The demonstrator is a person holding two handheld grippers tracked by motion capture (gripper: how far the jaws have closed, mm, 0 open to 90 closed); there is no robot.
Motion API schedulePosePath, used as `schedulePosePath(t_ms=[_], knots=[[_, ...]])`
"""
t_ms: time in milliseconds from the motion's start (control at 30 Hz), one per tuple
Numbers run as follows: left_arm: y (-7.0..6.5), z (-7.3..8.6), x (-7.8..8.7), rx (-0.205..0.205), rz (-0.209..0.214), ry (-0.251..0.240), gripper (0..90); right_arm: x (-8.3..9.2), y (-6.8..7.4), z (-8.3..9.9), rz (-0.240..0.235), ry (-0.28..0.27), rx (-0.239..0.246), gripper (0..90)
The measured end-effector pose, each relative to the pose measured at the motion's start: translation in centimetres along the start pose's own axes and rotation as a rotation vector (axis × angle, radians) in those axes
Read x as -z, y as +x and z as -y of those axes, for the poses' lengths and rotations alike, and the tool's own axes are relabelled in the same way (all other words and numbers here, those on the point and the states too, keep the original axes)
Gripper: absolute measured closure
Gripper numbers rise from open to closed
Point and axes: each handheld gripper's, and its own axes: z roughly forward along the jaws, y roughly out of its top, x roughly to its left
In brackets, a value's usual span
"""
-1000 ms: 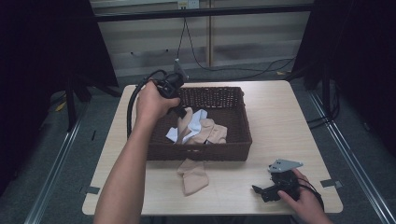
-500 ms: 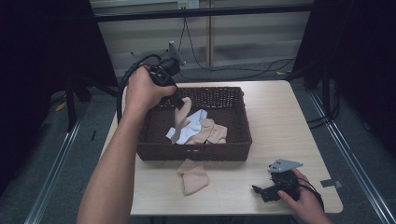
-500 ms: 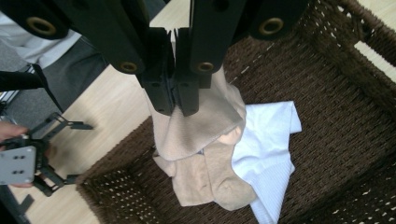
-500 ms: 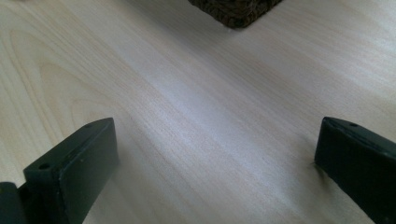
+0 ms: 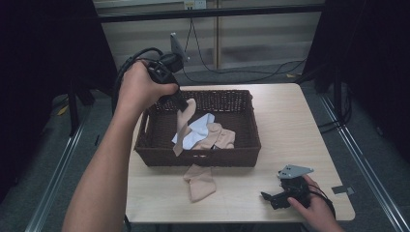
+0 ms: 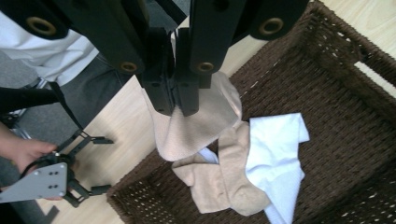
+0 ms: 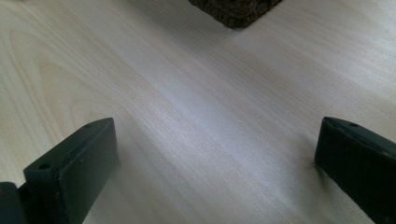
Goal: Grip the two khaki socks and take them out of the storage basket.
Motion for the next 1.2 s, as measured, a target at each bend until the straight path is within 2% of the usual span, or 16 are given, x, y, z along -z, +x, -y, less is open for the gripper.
schedulePosePath(t_ms=[167,400,500,533,667,700,733,800,933,967,1067,1200], knots=[[-0.2,0.4,0.2,0.002,0.008,0.007,87.4,0.0,0.0,0.0,0.001,-0.003,0.004,0.0],[-0.7,1.1,0.8,-0.024,0.017,0.008,87.3,0.0,0.0,0.0,0.001,-0.003,0.004,0.0],[-0.8,1.4,0.7,-0.017,0.017,0.005,87.3,0.0,0.0,0.0,0.004,-0.004,0.001,0.0],[-0.8,1.5,0.7,-0.028,0.019,0.018,87.3,0.0,0.0,0.0,0.001,-0.004,0.001,0.0],[-1.0,1.9,0.2,-0.024,0.023,0.017,87.3,0.0,0.0,0.0,0.004,-0.003,0.001,0.0],[-0.9,2.0,0.1,-0.035,0.023,0.028,87.3,0.0,0.0,0.0,0.001,-0.004,0.001,0.0],[-0.9,2.1,0.0,-0.025,0.025,0.021,87.3,0.0,0.0,0.0,0.002,-0.004,0.001,0.0],[-1.0,2.3,-0.2,-0.033,0.030,0.040,87.3,0.0,0.0,0.0,0.002,-0.004,0.001,0.0],[-1.1,2.7,-0.6,-0.035,0.034,0.037,87.2,0.0,0.0,0.0,0.004,-0.003,0.002,0.0],[-1.1,2.8,-0.7,-0.047,0.036,0.041,87.2,0.0,0.0,0.0,0.001,-0.004,0.001,0.0],[-1.2,3.1,-1.4,-0.044,0.036,0.039,87.1,0.0,0.0,0.0,0.001,-0.004,0.001,0.0],[-1.3,3.4,-2.3,-0.064,0.043,0.048,87.0,0.0,0.0,0.0,0.003,-0.004,0.001,0.0]])
